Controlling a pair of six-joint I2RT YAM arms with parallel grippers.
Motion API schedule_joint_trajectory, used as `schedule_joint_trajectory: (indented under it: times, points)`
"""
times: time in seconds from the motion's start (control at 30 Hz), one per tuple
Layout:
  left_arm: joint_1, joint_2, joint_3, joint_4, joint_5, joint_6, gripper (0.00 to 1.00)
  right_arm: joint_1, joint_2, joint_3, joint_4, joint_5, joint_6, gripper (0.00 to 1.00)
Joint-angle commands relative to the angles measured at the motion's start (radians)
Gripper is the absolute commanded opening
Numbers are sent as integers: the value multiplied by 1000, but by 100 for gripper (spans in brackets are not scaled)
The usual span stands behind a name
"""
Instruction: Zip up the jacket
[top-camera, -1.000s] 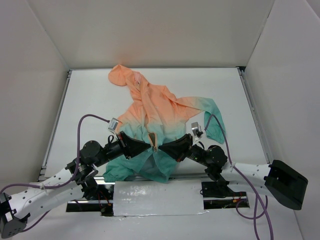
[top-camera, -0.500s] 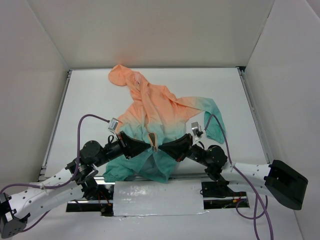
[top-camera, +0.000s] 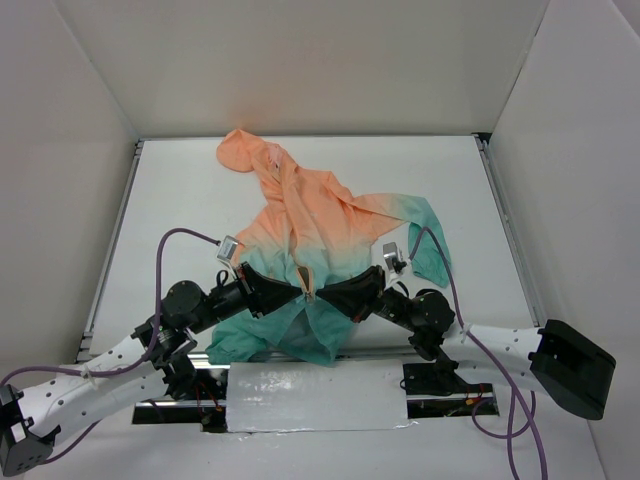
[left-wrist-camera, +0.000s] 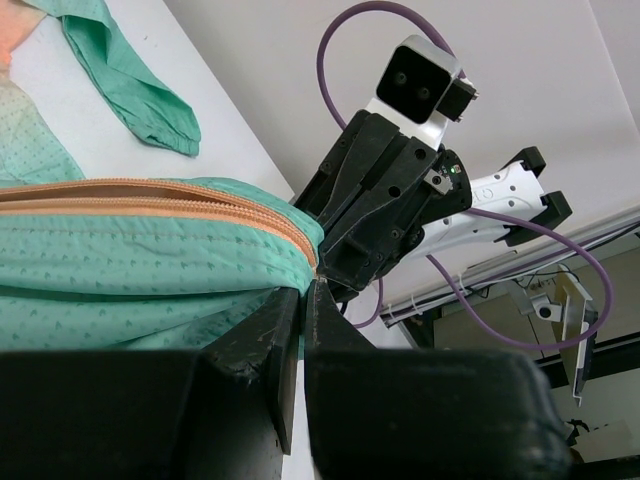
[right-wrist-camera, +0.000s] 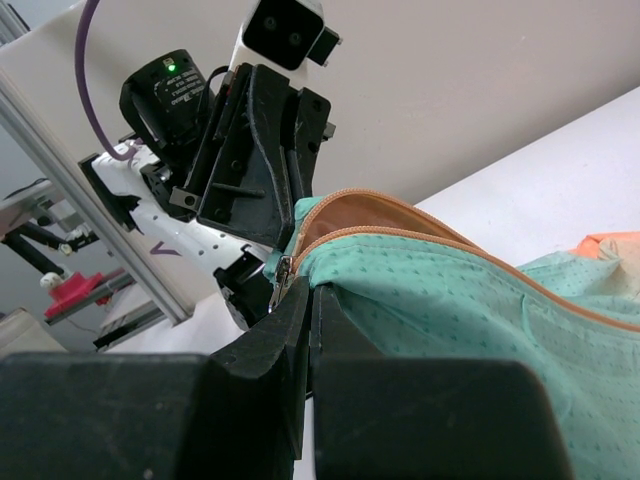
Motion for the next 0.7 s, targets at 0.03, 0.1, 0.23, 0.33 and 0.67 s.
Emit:
schedule_joint_trajectory:
  times: [0.03,0.1,0.23,0.33,0.67]
  points:
    - [2,-5,7,70,0,3,0,-3,-5,42,157,-9,-17,0]
    - [2,-5,8,74,3,3,0,-3,-6,43,151,-6,-19,0]
    - [2,-5,7,81,12,1,0,-3,2,48,143,1,-22,0]
    - [2,-7,4,93,20,-2,0,-5,15,49,151,7,-24,0]
    - [2,-2,2,91,31,-3,0,-20,29,74,168,-9,-19,0]
